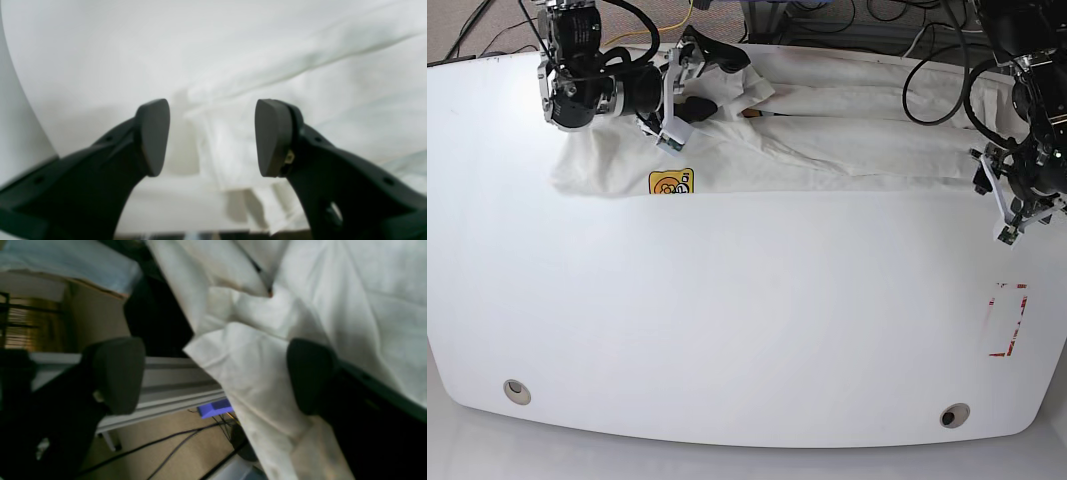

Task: Layout the t-shirt on the table in an organized manner, then fold the t-shirt properly
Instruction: 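Move both grippers to the folded strip's ends and grasp the fabric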

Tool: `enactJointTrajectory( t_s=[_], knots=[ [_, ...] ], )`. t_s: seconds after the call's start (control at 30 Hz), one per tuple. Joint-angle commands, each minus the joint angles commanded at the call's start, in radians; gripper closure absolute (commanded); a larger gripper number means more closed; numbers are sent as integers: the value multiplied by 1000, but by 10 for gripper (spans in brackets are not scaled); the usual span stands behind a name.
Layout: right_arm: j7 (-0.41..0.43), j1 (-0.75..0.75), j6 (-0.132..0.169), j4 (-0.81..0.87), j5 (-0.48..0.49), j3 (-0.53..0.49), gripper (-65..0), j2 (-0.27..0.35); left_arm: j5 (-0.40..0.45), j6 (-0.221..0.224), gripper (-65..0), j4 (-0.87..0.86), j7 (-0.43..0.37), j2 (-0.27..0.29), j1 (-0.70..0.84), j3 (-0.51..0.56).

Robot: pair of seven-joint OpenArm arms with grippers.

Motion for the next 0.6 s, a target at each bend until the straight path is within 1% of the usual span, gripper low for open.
enactJointTrajectory(
  t_s=[0.03, 0.1, 0.13, 0.2, 0.23, 0.27, 0.37, 0.5, 0.53, 0.6],
  knots=[
    [0, 0, 0, -2, 29, 3, -650, 15, -21, 0, -379, 17, 15, -2, 11, 0],
    [3, 2, 0, -2, 57, 3, -650, 32, -51, 0, -379, 38, 28, -2, 20, 0],
    [5, 2, 0, -2, 77, 11, -650, 46, -78, 0, -379, 52, 37, -2, 28, -2],
    [5, 2, 0, -2, 91, 28, -640, 52, -109, 0, -379, 64, 46, -2, 38, -2],
    [5, -2, 0, -2, 97, 52, -593, 57, -143, 0, -379, 74, 55, -2, 55, -2],
    [5, -2, 0, -2, 95, 64, -569, 58, -158, 0, -379, 78, 58, -2, 63, -2],
    [5, -14, 0, -3, 81, 109, -469, 68, -201, 0, -379, 81, 60, -2, 106, -2],
    [6, -35, 0, -3, 9, 193, -298, 80, -219, 0, -378, 81, 57, -2, 157, -2],
    [6, -44, 0, -3, -17, 218, -246, 81, -219, 0, -372, 81, 57, 0, 170, -2],
    [6, -57, 0, -2, -64, 247, -178, 81, -221, 0, -342, 81, 55, 0, 193, -2]
  ],
)
